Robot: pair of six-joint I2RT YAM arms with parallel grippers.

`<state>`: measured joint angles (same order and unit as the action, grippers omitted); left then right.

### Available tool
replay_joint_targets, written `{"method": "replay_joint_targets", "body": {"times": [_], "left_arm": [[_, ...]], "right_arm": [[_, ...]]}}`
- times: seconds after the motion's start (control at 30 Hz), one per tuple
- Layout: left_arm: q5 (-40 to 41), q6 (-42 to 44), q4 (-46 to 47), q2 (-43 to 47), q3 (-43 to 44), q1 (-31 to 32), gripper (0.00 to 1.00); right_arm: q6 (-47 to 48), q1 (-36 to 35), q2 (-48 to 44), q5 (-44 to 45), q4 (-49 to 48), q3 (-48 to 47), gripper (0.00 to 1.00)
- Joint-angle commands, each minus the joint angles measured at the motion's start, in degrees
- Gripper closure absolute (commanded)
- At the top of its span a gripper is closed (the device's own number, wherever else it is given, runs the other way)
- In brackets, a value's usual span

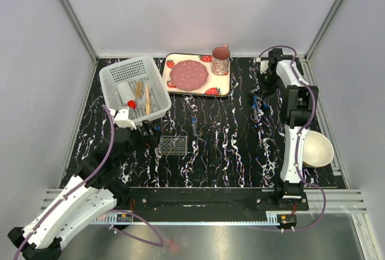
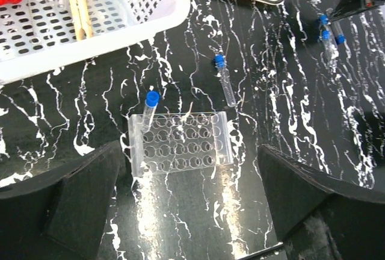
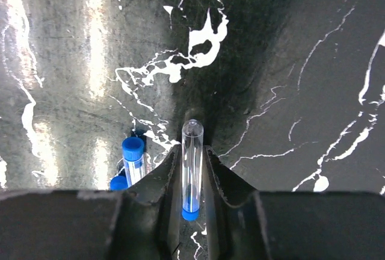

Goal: Organize the chemistry lab equipment

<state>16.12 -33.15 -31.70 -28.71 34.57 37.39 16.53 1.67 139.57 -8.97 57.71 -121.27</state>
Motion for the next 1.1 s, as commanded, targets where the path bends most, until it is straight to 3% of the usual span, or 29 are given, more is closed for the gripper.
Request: {"method": "replay_joint_targets", "body": {"times": [0.0,0.23,0.33,0.47,0.67,0.83,1.07], "left_arm": [[-4.94,-1.65,5.41,-0.29,2.96,-0.38,0.01],[-19.97,-4.20,14.99,-3.28,3.23,-0.38,0.01],[-28.84,-6.14,21.67,-6.96,2.88,-0.38,0.01],[-37.19,-10.43,31.50,-15.47,3.23,0.05,0.01],[-38.36,-12.91,47.06,-28.83,7.35,4.62,0.01],[-34.67,-13.78,51.56,-44.39,15.94,7.08,0.05],[-31.51,-18.87,51.49,-63.82,31.25,10.69,0.11]], "right_arm": [[1.22,-0.44,-0.61,8.27,-3.92,4.20,0.79],[-2.29,1.57,-6.04,1.43,-5.86,7.89,0.88],[-5.71,4.38,-11.57,-8.93,-6.21,10.51,0.89],[-14.04,8.51,-22.03,-30.43,-11.02,18.07,0.90],[-28.29,8.79,-36.19,-48.32,-22.52,33.28,0.90],[-43.03,8.79,-43.14,-58.68,-33.96,44.86,0.90],[-48.96,8.79,-46.22,-62.31,-41.96,50.78,0.89]]}}
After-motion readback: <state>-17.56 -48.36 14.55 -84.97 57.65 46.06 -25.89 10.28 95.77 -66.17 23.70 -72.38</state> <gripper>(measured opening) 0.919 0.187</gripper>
